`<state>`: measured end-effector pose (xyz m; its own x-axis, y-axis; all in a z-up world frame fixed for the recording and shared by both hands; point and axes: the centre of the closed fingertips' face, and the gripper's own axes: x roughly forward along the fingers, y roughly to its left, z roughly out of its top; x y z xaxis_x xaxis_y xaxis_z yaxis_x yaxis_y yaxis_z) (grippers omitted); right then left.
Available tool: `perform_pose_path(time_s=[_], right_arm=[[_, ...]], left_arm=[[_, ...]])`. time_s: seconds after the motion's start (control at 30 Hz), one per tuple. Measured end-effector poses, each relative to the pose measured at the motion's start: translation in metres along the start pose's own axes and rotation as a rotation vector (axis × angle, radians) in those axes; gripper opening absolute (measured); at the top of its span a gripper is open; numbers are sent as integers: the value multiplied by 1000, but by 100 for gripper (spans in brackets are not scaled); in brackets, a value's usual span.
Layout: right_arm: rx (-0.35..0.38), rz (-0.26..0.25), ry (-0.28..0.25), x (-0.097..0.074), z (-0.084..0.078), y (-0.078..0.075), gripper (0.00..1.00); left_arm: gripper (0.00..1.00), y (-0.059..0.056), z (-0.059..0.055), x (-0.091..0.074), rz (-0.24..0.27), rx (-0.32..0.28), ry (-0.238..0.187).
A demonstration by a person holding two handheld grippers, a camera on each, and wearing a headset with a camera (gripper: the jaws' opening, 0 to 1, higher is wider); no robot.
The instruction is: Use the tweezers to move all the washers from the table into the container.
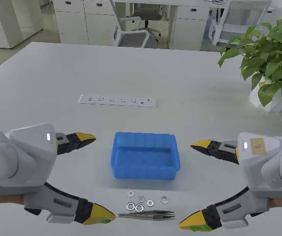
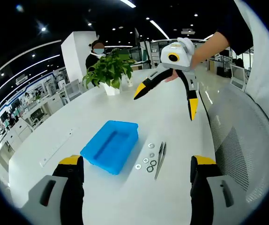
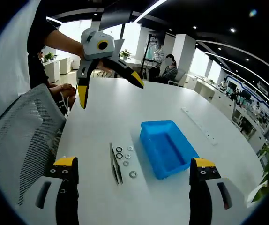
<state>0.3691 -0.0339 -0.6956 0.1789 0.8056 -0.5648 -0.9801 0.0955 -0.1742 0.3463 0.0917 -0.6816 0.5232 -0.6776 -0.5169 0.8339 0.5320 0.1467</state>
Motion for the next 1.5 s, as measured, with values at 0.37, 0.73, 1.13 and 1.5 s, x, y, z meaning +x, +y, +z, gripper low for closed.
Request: perform_pose_path(time_s=[0.37, 0.73, 1.13, 1.5], right_arm=[[0, 5, -3, 1, 1, 1, 99], [-7, 36, -11, 0, 3, 3, 99], [-25, 54, -10, 3, 6, 5, 98], [5, 57, -25, 2, 8, 3, 98]], left_arm=[[100, -2, 2, 2, -8, 17, -2], [100, -8, -1, 4, -22, 49, -9], [100, -3, 30, 13, 9, 16, -118], [100, -10, 28, 19, -15, 3, -112]])
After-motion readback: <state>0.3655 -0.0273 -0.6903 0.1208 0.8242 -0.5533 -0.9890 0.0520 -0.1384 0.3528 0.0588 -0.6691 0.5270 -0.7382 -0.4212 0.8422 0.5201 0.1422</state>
